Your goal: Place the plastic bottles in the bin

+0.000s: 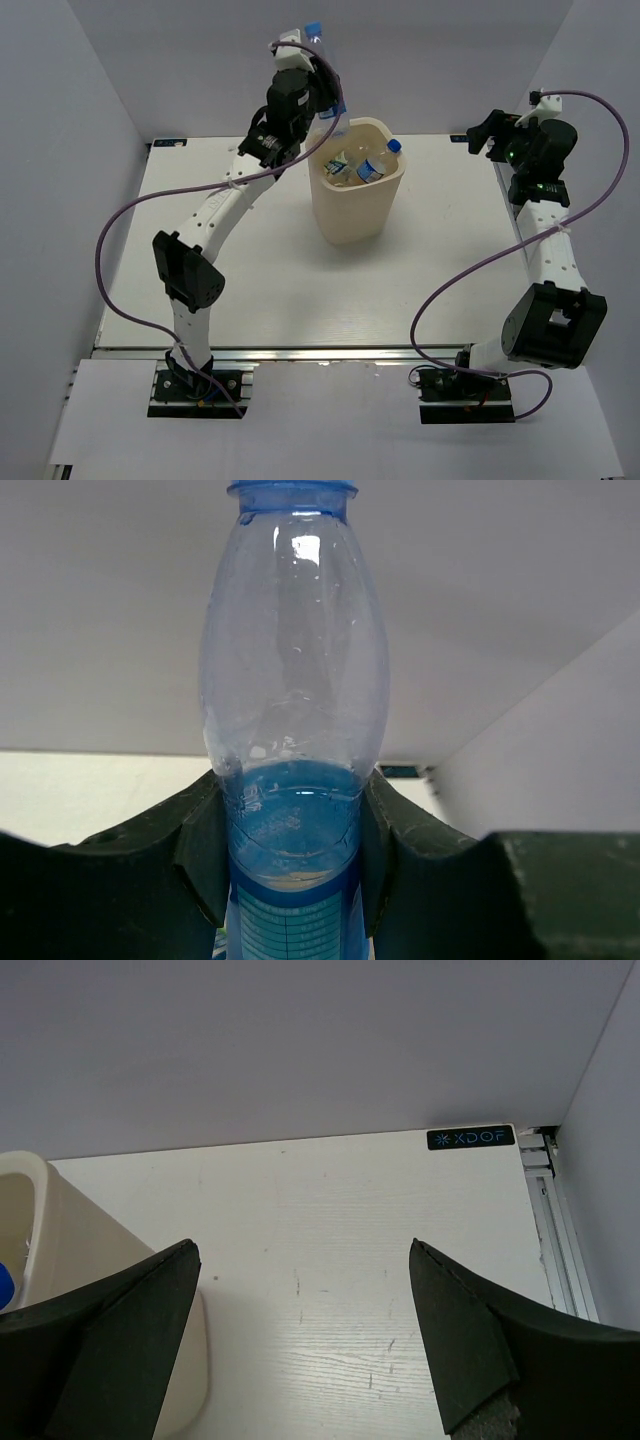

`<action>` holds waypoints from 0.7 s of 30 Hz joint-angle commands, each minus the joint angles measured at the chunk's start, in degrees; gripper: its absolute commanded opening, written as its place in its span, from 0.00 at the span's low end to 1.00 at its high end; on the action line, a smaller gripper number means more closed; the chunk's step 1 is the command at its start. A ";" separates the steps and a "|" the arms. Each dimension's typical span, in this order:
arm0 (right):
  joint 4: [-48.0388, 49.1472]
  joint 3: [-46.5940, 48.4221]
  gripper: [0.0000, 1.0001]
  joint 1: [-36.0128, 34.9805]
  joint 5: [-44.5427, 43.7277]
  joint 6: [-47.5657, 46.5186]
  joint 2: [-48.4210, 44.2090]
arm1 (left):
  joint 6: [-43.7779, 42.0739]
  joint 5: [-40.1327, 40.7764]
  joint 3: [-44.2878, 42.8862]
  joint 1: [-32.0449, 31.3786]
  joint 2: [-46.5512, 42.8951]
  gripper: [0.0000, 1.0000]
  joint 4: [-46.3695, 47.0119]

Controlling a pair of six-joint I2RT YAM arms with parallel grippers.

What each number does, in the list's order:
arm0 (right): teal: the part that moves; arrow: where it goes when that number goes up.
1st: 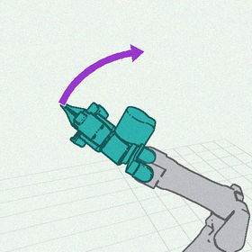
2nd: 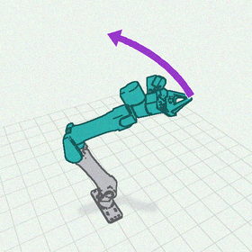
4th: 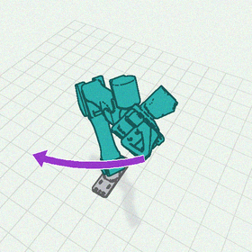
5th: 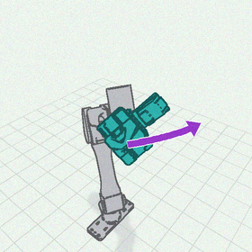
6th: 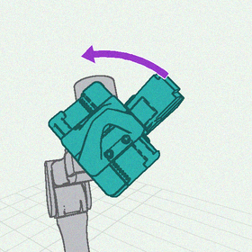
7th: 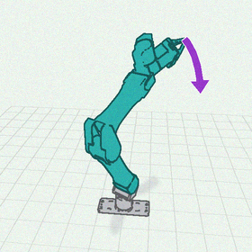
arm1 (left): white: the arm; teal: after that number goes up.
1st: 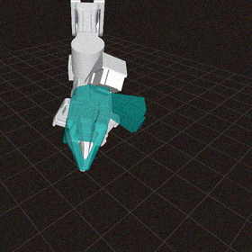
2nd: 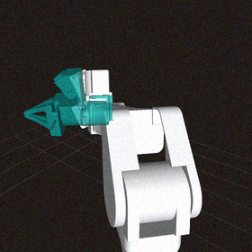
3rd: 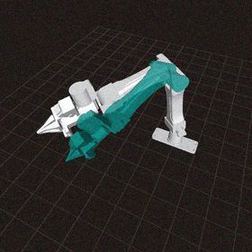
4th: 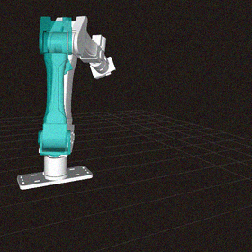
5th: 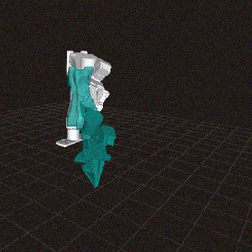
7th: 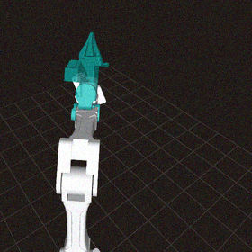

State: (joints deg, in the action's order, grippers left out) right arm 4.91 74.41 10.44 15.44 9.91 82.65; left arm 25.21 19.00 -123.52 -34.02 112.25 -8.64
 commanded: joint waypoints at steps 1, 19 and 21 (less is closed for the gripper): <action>2.56 -0.67 0.89 0.11 1.43 -0.16 -2.32 | -6.39 1.82 0.48 -1.48 -0.36 0.33 -4.61; 1.25 -1.11 0.89 0.20 1.43 -0.33 -3.99 | -15.90 8.32 -1.19 -6.94 -3.78 0.98 -12.89; 0.90 -1.20 0.89 0.20 0.91 -0.33 -4.17 | -15.81 13.24 -1.11 -6.50 -5.02 0.98 -13.24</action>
State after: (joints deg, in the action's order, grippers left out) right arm 4.43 73.17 10.44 16.47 9.87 80.93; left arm 9.89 27.00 -123.07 -41.10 113.51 -22.04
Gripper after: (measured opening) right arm 0.895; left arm 0.983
